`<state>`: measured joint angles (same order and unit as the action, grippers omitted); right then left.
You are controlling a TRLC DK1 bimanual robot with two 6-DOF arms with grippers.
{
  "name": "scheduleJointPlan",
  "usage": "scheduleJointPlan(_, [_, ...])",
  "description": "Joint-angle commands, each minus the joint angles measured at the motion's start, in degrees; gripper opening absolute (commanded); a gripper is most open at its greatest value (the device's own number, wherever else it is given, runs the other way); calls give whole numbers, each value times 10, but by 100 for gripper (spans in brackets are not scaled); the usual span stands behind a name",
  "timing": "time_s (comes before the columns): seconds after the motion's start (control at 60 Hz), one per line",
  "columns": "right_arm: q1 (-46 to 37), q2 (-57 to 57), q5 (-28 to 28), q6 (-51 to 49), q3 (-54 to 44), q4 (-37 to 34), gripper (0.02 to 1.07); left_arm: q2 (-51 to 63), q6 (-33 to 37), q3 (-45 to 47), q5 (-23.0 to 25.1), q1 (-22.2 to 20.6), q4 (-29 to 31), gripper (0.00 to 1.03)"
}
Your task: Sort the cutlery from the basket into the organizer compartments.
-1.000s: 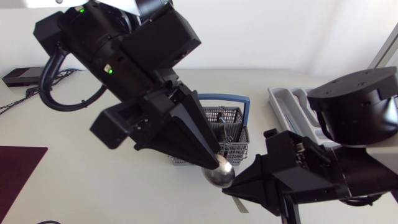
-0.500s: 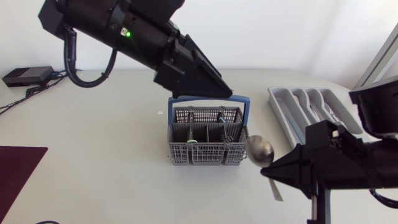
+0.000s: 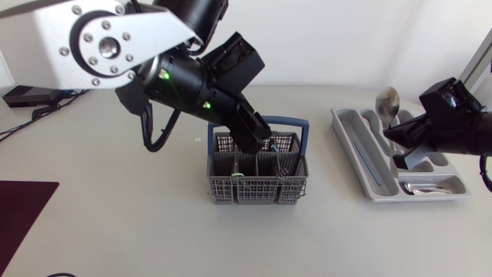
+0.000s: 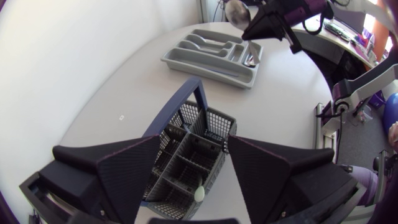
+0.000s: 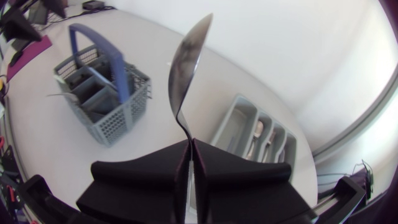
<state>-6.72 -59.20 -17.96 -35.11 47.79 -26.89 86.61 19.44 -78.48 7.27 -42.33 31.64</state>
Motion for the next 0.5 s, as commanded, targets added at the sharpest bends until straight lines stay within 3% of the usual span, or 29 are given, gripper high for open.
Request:
scheduleJointPlan(0.0, [-32, -65, 13, 29, 37, 26, 7, -14, -8, 32, -29, -14, -21, 75])
scheduleJointPlan(0.183, [-56, -198, 71, 72, 97, 96, 7, -19, 8, 100, -108, -38, -96, 75])
scheduleJointPlan(0.4, [-52, -320, 141, 109, 174, 127, 7, -31, 22, 158, -198, -72, -171, 74])
scheduleJointPlan(0.483, [-47, -364, 167, 121, 207, 134, 7, -32, 22, 169, -206, -73, -179, 74])
